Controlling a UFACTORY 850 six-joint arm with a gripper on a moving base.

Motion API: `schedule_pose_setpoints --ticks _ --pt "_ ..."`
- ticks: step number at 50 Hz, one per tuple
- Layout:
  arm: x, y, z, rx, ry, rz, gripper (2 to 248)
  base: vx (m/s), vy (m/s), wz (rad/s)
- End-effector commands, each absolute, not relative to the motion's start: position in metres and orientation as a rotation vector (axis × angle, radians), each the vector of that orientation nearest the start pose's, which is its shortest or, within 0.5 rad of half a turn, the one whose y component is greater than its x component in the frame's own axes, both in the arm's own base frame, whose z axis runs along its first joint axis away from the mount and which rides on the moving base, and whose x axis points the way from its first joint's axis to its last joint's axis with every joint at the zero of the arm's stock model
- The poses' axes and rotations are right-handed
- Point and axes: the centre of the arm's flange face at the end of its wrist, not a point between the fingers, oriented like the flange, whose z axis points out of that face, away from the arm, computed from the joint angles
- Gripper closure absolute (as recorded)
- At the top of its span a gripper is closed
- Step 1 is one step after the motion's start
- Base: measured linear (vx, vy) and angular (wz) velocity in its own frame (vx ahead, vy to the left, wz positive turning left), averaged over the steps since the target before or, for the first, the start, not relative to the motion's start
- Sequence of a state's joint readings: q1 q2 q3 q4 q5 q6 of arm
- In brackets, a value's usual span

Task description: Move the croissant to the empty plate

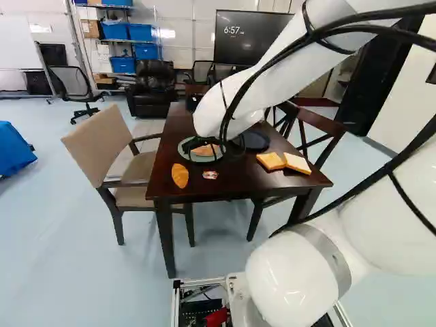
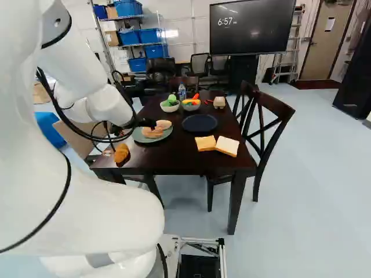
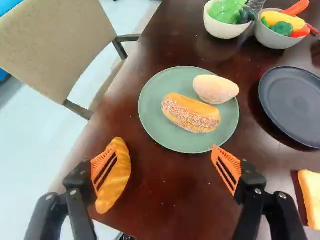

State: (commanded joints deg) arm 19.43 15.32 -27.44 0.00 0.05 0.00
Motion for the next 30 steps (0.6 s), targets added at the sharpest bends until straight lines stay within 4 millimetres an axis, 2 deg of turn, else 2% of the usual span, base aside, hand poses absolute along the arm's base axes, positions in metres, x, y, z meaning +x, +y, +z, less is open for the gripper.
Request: schedule_pose_setpoints --ticks 11,30 --pt "0.337 0.128 0.472 -2.793 -0.512 -1.022 3 0.0 0.0 0.0" --pt "0.345 0.147 0.469 -2.833 -0.577 -0.882 3 0.0 0.0 0.0"
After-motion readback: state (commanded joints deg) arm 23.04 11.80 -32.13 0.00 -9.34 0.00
